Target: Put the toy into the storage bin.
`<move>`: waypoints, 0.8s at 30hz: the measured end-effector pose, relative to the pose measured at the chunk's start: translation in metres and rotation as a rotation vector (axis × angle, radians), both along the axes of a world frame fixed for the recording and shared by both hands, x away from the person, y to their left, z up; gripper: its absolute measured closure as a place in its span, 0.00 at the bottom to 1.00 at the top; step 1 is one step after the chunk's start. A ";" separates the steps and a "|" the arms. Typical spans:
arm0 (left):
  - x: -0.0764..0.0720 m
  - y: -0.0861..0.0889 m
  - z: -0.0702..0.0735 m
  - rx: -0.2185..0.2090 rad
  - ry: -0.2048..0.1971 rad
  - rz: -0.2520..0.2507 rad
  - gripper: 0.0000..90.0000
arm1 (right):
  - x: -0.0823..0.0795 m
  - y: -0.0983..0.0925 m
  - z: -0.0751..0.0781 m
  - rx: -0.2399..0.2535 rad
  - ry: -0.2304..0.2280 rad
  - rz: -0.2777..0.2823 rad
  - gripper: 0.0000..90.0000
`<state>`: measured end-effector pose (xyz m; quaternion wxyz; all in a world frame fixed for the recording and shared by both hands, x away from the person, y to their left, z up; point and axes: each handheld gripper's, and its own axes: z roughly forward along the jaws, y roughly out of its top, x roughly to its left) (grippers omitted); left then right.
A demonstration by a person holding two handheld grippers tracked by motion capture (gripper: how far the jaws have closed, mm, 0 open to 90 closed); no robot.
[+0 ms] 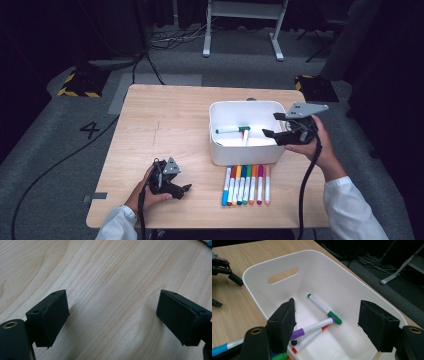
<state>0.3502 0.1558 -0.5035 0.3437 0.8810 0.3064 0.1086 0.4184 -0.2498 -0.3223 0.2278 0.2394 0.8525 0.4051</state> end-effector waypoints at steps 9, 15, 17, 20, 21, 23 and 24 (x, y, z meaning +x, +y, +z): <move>0.000 0.000 0.000 0.000 0.000 0.000 0.12 | -0.048 -0.056 -0.024 0.045 -0.041 -0.100 0.34; 0.000 0.000 0.000 0.000 0.000 0.000 0.12 | -0.064 -0.079 -0.082 0.031 0.096 -0.143 0.35; 0.000 0.000 0.000 0.000 0.000 0.000 0.12 | -0.064 -0.083 -0.104 0.028 0.157 -0.162 0.36; 0.000 0.000 0.000 0.000 0.000 0.000 0.12 | -0.063 -0.085 -0.128 0.002 0.225 -0.174 0.37; 0.000 0.000 0.000 0.000 0.000 0.000 0.12 | -0.063 -0.085 -0.134 0.004 0.247 -0.182 0.37; 0.000 0.000 0.000 0.000 0.000 0.000 0.12 | -0.062 -0.084 -0.145 -0.006 0.278 -0.181 0.37; 0.000 0.000 0.000 0.000 0.000 0.000 0.12 | -0.062 -0.084 -0.149 0.015 0.296 -0.187 0.38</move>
